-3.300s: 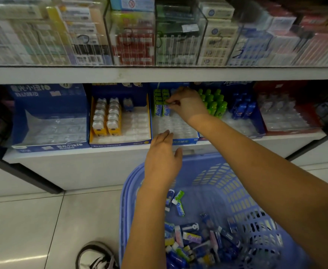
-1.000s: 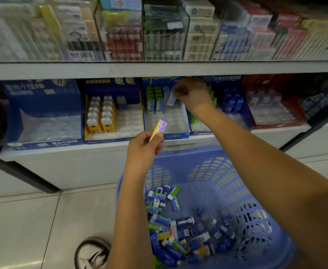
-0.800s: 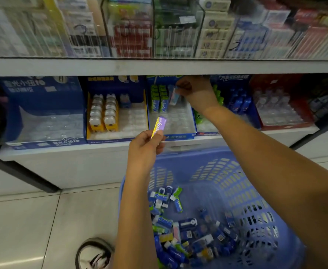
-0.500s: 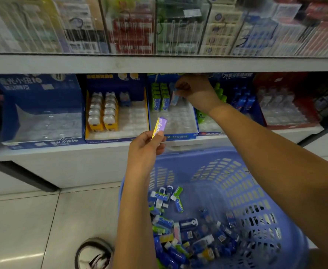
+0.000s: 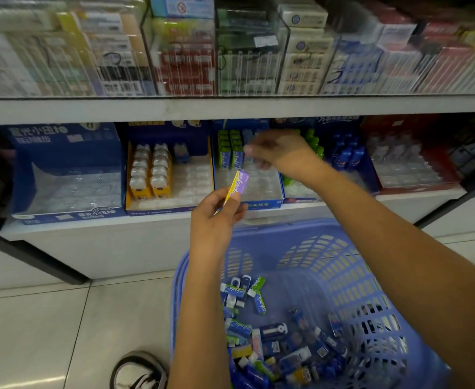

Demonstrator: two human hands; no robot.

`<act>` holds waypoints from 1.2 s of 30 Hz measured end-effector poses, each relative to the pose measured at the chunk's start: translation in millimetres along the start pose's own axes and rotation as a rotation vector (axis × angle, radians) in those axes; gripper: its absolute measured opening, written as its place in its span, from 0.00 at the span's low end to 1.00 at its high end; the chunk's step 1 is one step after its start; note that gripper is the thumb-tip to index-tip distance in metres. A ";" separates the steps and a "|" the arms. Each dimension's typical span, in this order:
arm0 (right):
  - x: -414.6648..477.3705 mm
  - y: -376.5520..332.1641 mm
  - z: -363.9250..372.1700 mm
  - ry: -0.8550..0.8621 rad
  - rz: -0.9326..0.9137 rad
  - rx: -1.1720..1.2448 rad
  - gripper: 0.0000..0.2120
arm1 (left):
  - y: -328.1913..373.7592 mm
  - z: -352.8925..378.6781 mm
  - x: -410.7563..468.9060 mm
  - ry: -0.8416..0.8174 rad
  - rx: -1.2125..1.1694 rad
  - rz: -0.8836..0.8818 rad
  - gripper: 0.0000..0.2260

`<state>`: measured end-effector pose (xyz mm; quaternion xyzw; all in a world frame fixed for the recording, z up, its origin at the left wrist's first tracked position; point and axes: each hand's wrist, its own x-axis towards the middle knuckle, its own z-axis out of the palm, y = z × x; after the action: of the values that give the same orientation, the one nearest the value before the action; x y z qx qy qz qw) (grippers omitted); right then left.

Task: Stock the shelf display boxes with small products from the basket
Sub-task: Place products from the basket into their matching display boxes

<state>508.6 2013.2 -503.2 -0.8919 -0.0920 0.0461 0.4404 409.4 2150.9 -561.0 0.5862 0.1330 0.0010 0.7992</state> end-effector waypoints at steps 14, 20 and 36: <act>28.3 25.9 -27.1 0.295 0.000 -0.214 0.08 | -15.8 18.1 -1.7 -0.222 1.120 0.359 0.21; 51.0 33.6 -18.0 0.155 -0.021 -0.333 0.08 | -15.9 20.6 -2.1 -0.222 1.140 0.339 0.23; 71.2 33.7 -11.0 0.090 0.016 -0.645 0.13 | -17.2 19.9 0.7 -0.249 1.094 0.321 0.24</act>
<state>584.3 1999.2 -523.4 -0.9873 -0.0752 -0.0212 0.1386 411.6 2127.0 -571.7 0.9222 -0.0712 -0.0156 0.3797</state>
